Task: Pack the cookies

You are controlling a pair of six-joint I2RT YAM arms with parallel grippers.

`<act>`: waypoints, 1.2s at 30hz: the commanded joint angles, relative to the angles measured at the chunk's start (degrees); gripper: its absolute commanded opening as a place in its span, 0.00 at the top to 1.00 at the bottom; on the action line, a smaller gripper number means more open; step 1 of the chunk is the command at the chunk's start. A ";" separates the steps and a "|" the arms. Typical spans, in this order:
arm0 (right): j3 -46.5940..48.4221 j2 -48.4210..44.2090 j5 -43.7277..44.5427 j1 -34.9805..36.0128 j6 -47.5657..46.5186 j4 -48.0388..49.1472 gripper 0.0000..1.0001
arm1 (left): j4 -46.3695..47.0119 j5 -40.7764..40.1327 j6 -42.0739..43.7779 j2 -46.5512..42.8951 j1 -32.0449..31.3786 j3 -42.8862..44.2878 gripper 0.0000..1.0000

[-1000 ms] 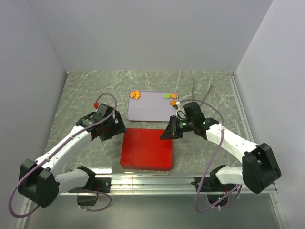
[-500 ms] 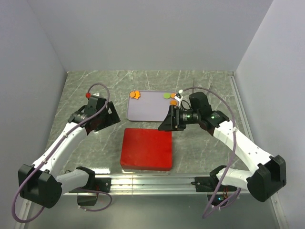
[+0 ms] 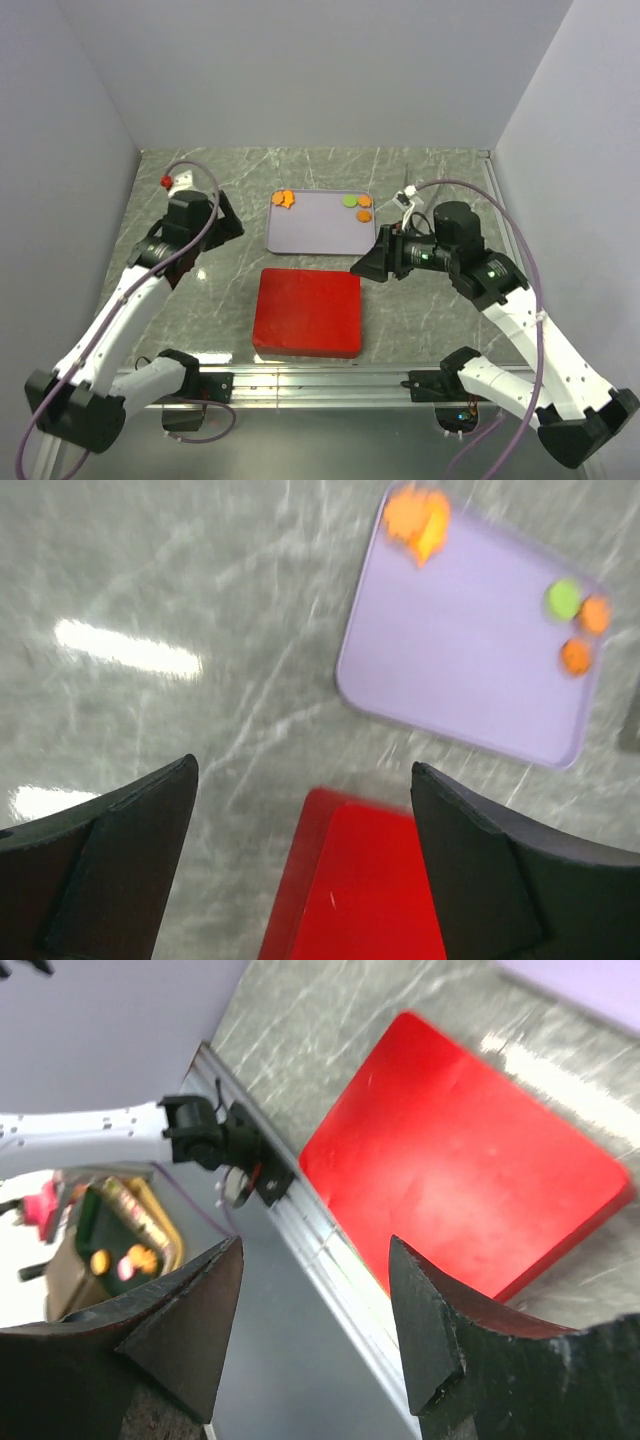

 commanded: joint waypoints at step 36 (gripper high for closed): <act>-6.76 2.06 43.37 1.22 -2.77 17.86 0.01 | 79.66 -14.14 19.51 10.92 11.73 -36.29 0.01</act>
